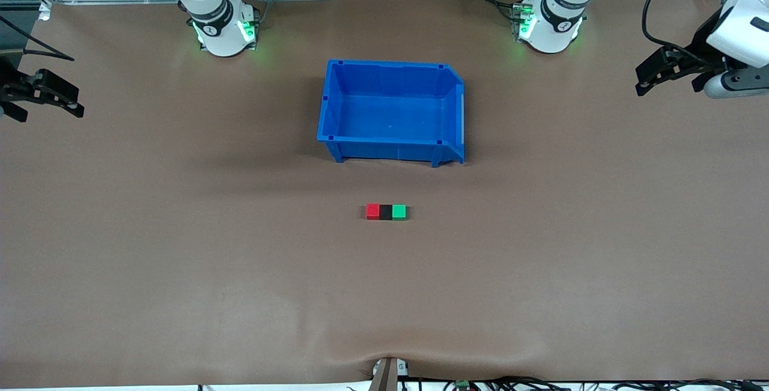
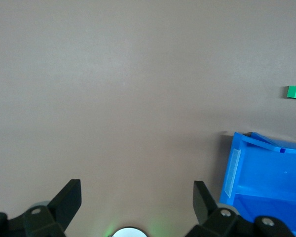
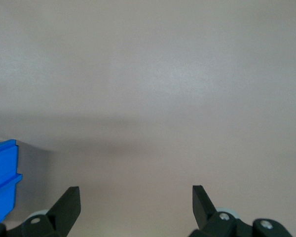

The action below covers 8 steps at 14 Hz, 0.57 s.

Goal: Attach green and red cubes to black cube

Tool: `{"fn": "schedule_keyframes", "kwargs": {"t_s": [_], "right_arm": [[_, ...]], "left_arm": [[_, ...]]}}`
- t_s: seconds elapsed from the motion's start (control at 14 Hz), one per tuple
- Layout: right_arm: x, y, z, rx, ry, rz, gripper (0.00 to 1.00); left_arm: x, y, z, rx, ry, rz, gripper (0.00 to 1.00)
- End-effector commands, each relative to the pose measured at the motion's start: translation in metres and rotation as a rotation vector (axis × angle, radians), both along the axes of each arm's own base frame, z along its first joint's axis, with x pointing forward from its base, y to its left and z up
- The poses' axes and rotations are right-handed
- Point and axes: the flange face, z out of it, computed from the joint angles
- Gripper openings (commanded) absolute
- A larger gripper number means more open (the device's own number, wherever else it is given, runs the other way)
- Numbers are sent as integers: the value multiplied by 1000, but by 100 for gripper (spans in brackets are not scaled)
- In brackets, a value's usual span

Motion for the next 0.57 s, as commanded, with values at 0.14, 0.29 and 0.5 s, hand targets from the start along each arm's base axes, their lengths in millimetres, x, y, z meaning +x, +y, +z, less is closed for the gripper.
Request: {"fn": "schedule_keyframes", "kwargs": {"t_s": [0.14,0.29,0.5], "right_arm": [[2,-1,3,16,3,-13,100],[2,-1,3,16,3,-13,100],[2,-1,3,16,5,-12,100]], "left_arm": [[2,14,5,-22,6,-47,100],[2,12,5,-22,6,-45,100],[3,11,6,-21,4,-43,100]]}}
